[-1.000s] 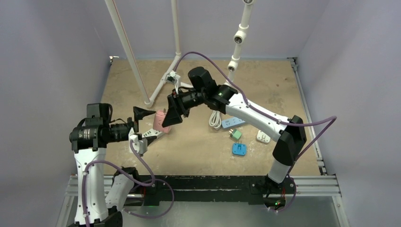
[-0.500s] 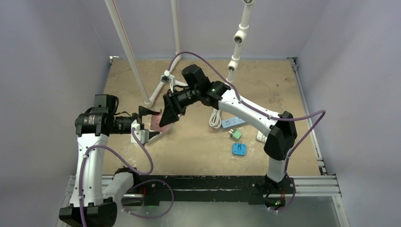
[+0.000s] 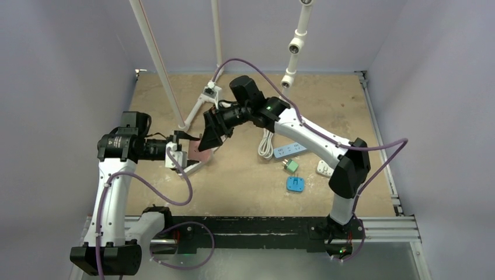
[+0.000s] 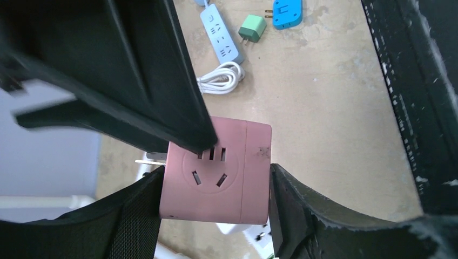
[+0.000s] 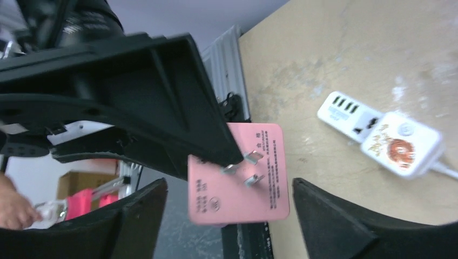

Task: Insert the plug
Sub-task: Pick up the plug from the center of the board.

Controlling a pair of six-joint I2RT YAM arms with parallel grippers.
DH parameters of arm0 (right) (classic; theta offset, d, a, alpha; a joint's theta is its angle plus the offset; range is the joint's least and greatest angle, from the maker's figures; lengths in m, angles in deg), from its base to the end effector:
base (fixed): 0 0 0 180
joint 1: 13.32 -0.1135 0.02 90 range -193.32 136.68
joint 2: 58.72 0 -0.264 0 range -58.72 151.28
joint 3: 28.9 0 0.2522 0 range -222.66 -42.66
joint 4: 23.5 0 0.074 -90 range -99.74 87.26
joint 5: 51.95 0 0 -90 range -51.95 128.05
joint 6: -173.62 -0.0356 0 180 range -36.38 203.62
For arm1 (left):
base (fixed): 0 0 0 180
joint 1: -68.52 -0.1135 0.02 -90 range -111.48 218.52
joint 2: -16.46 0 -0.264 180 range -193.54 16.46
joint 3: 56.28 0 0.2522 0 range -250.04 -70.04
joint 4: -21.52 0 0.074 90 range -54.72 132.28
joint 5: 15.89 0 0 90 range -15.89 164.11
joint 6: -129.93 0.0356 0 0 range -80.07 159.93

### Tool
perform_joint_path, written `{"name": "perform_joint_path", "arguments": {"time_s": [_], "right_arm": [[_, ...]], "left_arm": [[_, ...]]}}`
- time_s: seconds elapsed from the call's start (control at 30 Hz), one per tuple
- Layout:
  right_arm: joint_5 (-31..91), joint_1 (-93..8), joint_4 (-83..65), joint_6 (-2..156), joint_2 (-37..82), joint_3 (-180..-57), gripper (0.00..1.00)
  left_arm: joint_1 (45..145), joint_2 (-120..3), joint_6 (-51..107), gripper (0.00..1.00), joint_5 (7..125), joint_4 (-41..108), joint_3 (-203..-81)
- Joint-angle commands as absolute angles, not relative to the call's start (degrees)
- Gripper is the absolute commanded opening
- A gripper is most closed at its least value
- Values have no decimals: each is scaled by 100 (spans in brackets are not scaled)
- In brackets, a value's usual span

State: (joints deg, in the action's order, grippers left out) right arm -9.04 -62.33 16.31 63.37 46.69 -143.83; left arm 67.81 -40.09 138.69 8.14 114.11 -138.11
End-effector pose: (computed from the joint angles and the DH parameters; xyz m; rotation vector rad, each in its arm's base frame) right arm 0.2582 0.3369 0.3602 -1.1031 2.0383 1.5395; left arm 0.1371 -0.0308 0.3598 1.6614 1.1020 -0.5266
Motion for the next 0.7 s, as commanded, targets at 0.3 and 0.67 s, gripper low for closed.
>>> {"name": "perform_joint_path", "arguments": {"time_s": [0.3, 0.67], "right_arm": [[1572, -5610, 765, 6937, 2262, -12734, 99], [3631, -6734, -1429, 8168, 1085, -10935, 99]], "left_arm": [[6813, -3713, 3846, 0, 737, 5088, -12355], [6814, -4514, -59, 0, 1325, 3512, -12391]]}}
